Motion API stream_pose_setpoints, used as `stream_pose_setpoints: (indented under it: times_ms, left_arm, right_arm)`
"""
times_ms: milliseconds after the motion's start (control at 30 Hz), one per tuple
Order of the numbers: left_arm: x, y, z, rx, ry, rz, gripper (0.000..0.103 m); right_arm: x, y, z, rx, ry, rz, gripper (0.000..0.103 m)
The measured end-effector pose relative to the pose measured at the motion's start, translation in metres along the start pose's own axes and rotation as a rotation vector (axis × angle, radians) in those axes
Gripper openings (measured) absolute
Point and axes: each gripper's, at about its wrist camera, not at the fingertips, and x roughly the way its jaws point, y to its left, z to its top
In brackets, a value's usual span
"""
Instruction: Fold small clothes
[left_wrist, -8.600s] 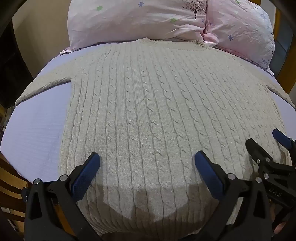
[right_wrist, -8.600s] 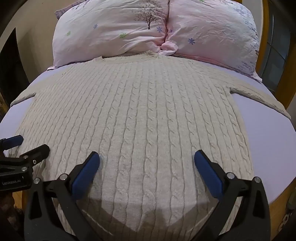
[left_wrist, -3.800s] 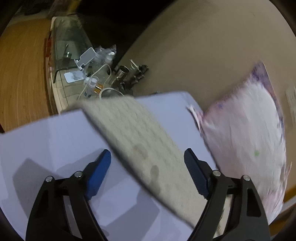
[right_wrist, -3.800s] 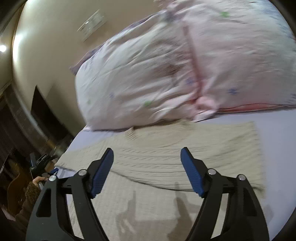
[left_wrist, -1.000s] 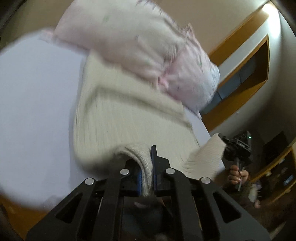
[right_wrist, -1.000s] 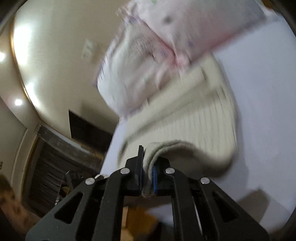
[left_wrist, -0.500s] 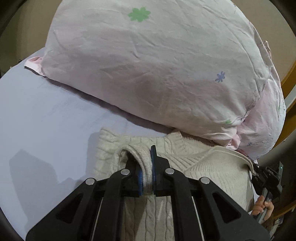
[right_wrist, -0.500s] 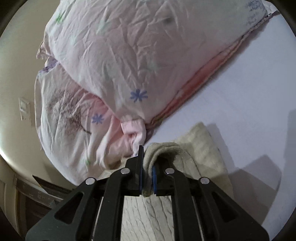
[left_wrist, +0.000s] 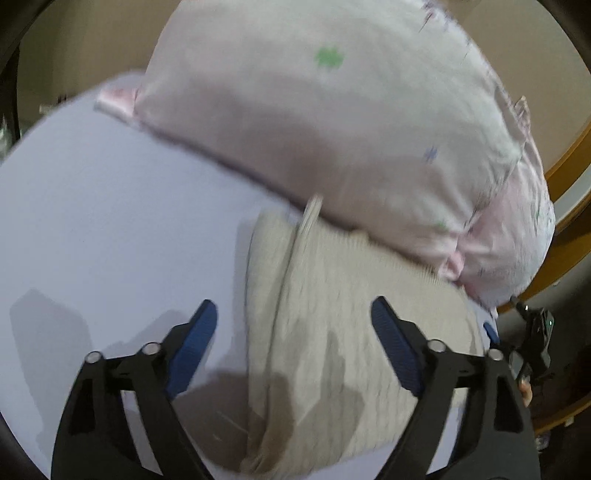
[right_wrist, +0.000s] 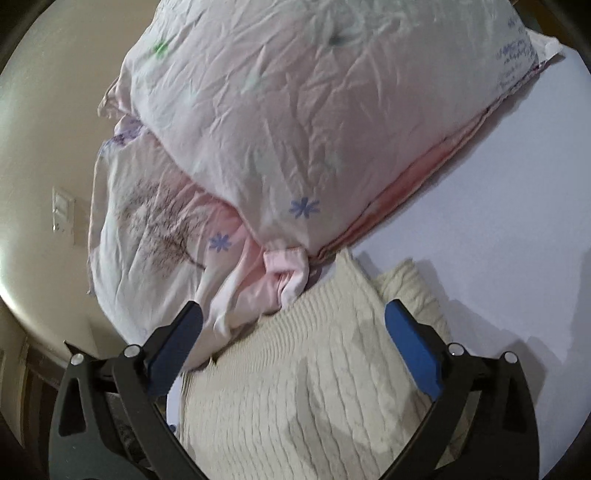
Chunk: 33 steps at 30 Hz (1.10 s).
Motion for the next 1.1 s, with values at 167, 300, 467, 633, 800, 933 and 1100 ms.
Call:
stream_pose_setpoints:
  times_ms: [167,300,467,633,800,933,1100]
  left_arm:
    - [0.014,0.006,-0.021,-0.053,0.057,-0.061,0.069]
    - [0.024,0.010,-0.027,-0.125,0.074,-0.097,0.020]
    - [0.002,-0.016,-0.016,-0.154,0.019,-0.238,0.014]
    - [-0.012,-0.142,-0.005,0.022,-0.021,-0.483,0.014]
    - [0.090,-0.283,-0.047,0.169,0.207,-0.583,0.017]
    - [0.141,-0.316,-0.074,0.142,0.430,-0.716,0.017]
    - [0.070,-0.254,-0.045,0.160,0.162,-0.668,0.049]
  right_arm:
    - [0.021,0.009,-0.013,0.046,0.076,0.045,0.099]
    - [0.018,0.011,-0.019,0.035,0.100,0.070,0.099]
    - [-0.003,0.008,-0.015,0.015,0.100,0.093,0.099]
    - [-0.042,-0.002,-0.005,-0.008,0.018,0.098,0.099]
    - [-0.065,-0.022,-0.004,0.020,-0.038,0.050,0.099]
    - [-0.069,-0.036,0.000,0.029,0.001,-0.016,0.099]
    - [-0.066,-0.041,0.011,-0.029,0.089,-0.035,0.101]
